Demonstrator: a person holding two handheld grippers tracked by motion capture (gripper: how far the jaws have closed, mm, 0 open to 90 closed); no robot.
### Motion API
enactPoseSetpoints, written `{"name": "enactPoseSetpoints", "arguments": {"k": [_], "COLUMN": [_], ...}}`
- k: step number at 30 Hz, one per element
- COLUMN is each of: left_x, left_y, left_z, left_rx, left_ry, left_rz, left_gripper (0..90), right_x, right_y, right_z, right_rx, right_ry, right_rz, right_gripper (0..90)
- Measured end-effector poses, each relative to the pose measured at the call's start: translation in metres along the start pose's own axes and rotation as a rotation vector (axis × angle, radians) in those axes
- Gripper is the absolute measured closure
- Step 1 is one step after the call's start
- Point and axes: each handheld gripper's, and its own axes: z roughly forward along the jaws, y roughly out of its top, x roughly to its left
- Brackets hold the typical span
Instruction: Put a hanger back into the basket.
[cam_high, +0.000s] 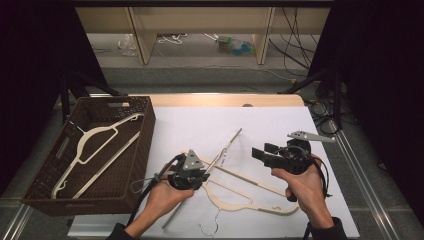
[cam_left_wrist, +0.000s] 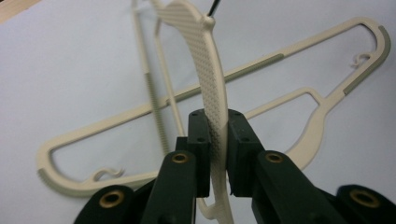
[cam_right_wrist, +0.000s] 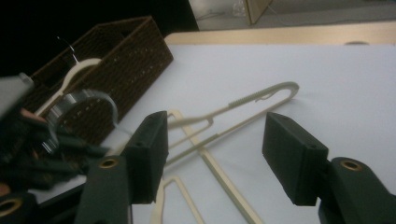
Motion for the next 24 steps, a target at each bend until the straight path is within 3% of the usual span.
{"name": "enactPoseSetpoints", "arguments": {"k": [3,10,15,19,24], "left_x": [0.012,0.032,0.038,0.037,0.044], "left_y": [-0.001,-0.004,-0.003,0.001,0.006], "left_z": [-0.01,-0.025,-0.042,-0.062,-0.09], "left_rx": [0.011,-0.009,-0.036,-0.068,-0.149], "left_ry": [0.023,-0.011,-0.028,-0.037,-0.057], "left_rz": [-0.005,-0.101,-0.135,-0.135,-0.206], "left_gripper": [86.5,86.7,86.7,86.7,86.7], "right_x": [-0.005,-0.008,-0.008,-0.009,-0.007], "right_y": [-0.012,-0.025,-0.028,-0.031,-0.034], "right_z": [0.002,0.005,0.006,0.007,0.004], "right_rx": [0.027,0.065,0.073,0.08,0.081], "right_ry": [-0.004,-0.012,-0.004,-0.003,0.008], "right_rz": [0.006,-0.014,-0.022,-0.019,-0.026], "right_gripper": [38.7,38.7,38.7,38.8,38.5]}}
